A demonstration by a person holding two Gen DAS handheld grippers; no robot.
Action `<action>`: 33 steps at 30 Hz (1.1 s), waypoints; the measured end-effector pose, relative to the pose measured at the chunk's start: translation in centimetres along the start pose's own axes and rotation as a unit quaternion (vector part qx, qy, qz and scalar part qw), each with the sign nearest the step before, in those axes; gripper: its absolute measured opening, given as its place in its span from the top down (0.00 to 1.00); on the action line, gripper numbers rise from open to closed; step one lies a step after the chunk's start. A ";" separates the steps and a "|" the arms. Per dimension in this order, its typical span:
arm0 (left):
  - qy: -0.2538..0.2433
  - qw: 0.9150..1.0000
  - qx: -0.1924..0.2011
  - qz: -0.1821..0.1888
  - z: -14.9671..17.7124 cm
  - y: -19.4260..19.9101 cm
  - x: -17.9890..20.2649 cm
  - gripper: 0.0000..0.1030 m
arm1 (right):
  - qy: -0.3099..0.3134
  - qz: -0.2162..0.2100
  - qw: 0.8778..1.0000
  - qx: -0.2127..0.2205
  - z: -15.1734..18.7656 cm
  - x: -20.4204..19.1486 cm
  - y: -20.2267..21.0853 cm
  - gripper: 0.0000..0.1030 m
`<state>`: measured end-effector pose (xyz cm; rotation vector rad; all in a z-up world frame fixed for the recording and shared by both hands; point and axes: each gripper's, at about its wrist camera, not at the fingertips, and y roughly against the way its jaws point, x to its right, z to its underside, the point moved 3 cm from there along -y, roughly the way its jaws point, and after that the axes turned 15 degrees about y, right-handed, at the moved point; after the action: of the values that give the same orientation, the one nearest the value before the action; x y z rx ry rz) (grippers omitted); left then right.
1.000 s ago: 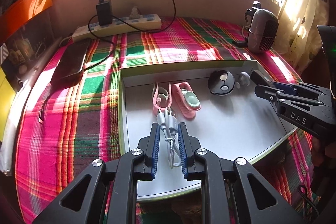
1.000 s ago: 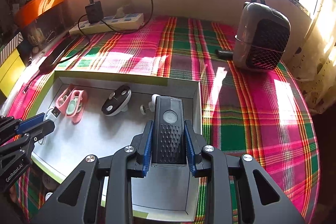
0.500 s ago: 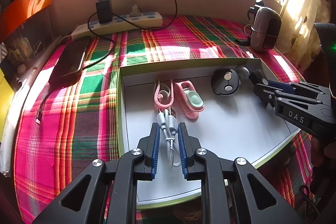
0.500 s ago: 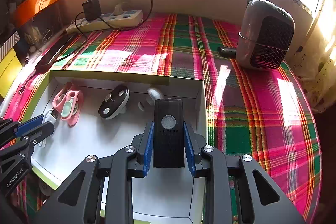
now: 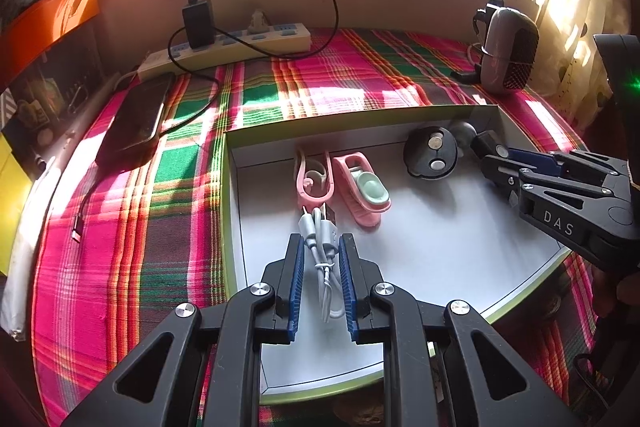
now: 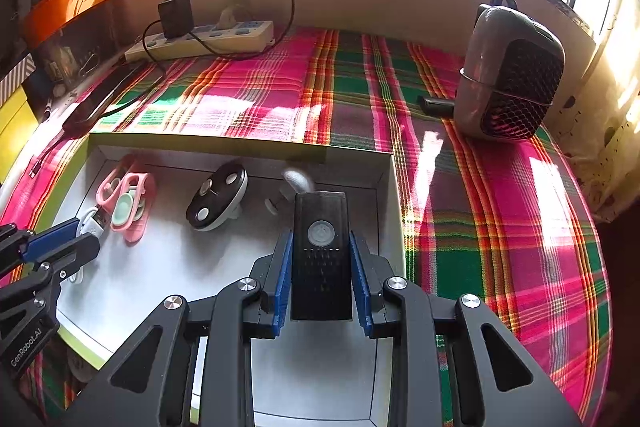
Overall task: Organize objects
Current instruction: 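Carry black remote in right gripper while left carries white cable into tray, then open right gripper releasing remote while left gripper releases cable in tray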
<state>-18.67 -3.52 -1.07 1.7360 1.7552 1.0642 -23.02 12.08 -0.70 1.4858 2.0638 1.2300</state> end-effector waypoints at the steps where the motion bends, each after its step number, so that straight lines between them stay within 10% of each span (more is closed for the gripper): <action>1: 0.000 1.000 0.001 -0.001 0.0 0.0 0.0 0.84 | -0.001 0.000 1.000 0.001 0.0 0.0 0.0 0.72; 26: -0.007 1.000 0.003 -0.009 -0.1 -0.1 0.0 0.84 | 0.002 0.014 1.000 0.002 0.0 -0.2 -0.1 0.71; 33: -0.005 1.000 0.003 -0.007 0.0 0.0 0.1 0.82 | 0.002 0.011 1.000 0.008 -0.1 -0.5 0.1 0.58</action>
<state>-18.68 -3.41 -1.02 1.7267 1.7643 1.0421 -22.80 11.62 -0.68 1.5184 2.0689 1.2288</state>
